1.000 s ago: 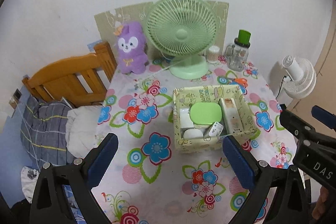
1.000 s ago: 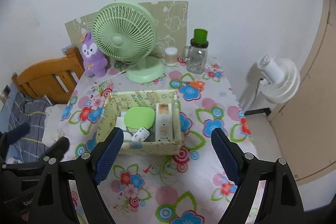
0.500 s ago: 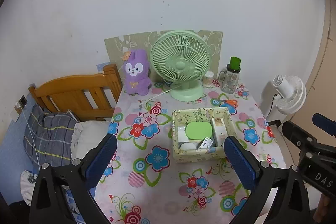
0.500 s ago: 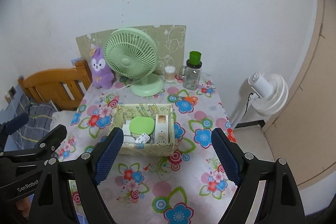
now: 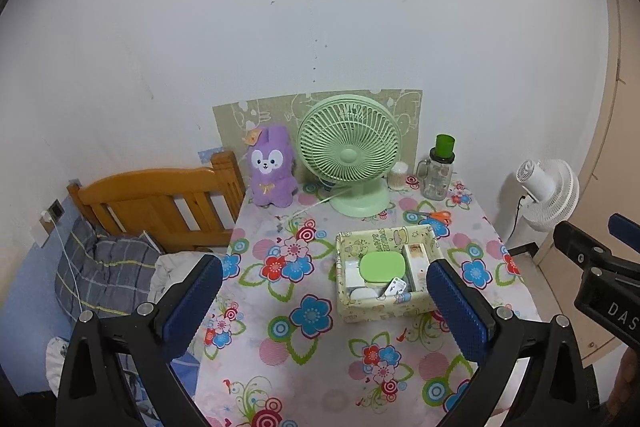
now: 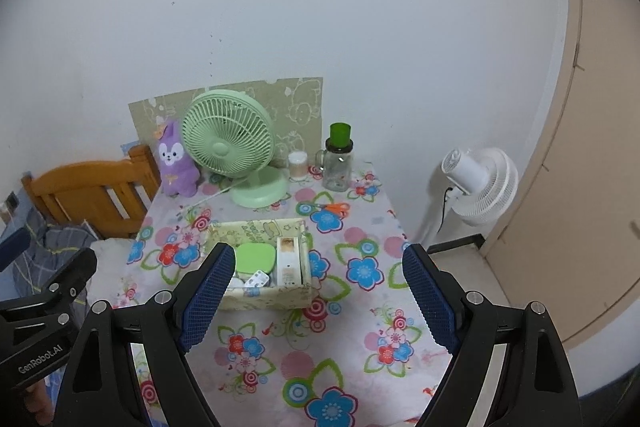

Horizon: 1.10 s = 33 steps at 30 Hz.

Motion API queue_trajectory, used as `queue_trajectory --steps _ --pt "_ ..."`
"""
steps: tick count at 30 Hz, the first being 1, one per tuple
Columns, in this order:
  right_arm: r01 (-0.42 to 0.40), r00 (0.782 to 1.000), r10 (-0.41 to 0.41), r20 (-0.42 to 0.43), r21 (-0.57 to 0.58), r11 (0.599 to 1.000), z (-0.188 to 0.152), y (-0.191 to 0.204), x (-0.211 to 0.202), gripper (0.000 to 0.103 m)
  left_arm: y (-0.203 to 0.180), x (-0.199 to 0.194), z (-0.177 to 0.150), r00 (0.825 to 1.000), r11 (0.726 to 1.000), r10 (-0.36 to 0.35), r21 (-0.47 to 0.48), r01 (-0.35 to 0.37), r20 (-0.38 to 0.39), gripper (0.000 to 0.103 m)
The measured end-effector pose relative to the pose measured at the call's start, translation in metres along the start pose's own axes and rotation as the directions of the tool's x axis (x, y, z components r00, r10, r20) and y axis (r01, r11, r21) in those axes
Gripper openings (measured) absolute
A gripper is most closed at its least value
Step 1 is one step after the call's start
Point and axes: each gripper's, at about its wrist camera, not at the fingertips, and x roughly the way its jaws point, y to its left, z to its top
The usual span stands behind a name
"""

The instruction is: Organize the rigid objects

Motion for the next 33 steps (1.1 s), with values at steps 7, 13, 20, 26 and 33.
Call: queue_trajectory --steps 7,13,20,26,33 --pt "0.004 1.0 -0.003 0.028 -0.019 1.0 -0.006 0.003 -0.008 0.1 0.008 -0.001 -0.003 0.999 0.998 -0.028 -0.062 0.026 -0.025 0.103" --pt "-0.003 0.999 0.004 0.049 -0.03 1.0 -0.004 0.004 -0.014 0.1 0.01 -0.005 -0.005 1.0 0.997 -0.002 -0.074 0.0 -0.023 0.103" --pt "-0.017 0.998 0.018 0.056 -0.022 1.0 -0.005 0.003 -0.017 0.1 0.011 -0.008 -0.007 1.0 0.997 -0.001 -0.077 0.0 -0.016 0.103" --pt "-0.028 0.998 0.029 0.05 -0.015 0.999 -0.005 0.003 -0.017 0.1 0.012 -0.012 -0.008 1.0 0.995 -0.009 -0.095 0.009 -0.006 0.103" --pt "-0.035 0.998 0.036 0.051 -0.015 0.999 -0.006 0.005 -0.018 0.101 0.012 -0.015 -0.008 1.0 0.996 -0.002 -0.087 0.001 -0.003 0.103"
